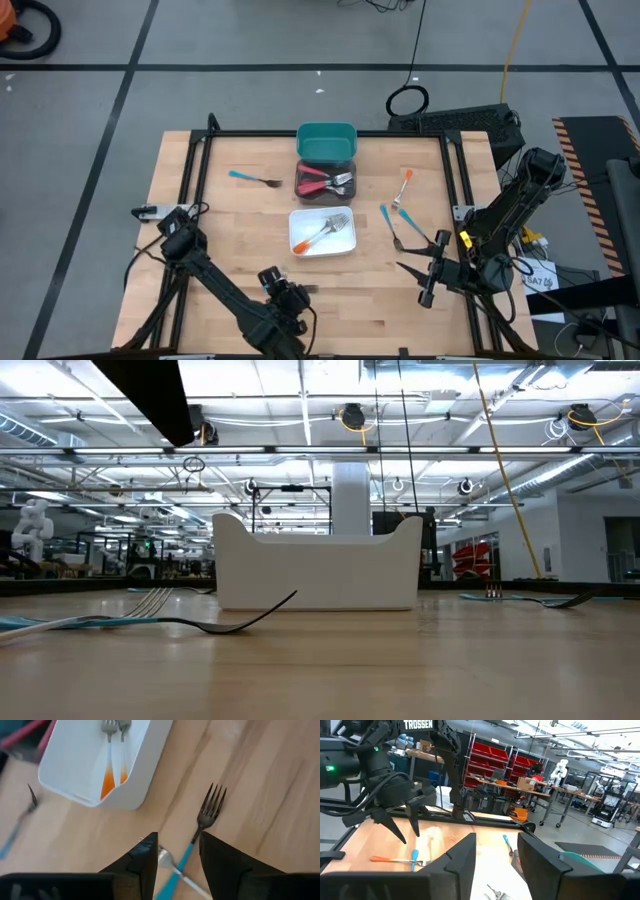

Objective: Sort silverware by color (type)
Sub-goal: Put the bottom orange fork into the white bin

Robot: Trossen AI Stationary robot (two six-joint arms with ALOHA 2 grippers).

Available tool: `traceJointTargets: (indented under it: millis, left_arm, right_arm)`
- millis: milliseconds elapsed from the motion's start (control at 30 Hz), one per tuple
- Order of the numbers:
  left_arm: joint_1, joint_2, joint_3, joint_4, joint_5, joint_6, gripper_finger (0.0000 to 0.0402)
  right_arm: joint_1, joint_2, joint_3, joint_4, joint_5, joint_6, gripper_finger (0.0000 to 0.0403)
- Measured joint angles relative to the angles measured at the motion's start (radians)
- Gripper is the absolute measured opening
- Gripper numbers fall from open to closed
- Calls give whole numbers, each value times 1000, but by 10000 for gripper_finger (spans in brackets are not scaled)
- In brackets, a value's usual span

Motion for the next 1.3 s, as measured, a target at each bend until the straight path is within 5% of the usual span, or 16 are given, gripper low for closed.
traceJointTargets:
  millis: [567,1000,1300]
  left_arm:
    - [-8,0,0,92,62,-617,140]
    - [-76,23,0,112,120,-864,140]
    - [-51,74,0,90,225,-861,140]
  right_arm:
    - [27,0,0,-51,-105,41,141]
    - [81,1,0,-154,-105,220,141]
    - [86,1,0,-166,-106,246,141]
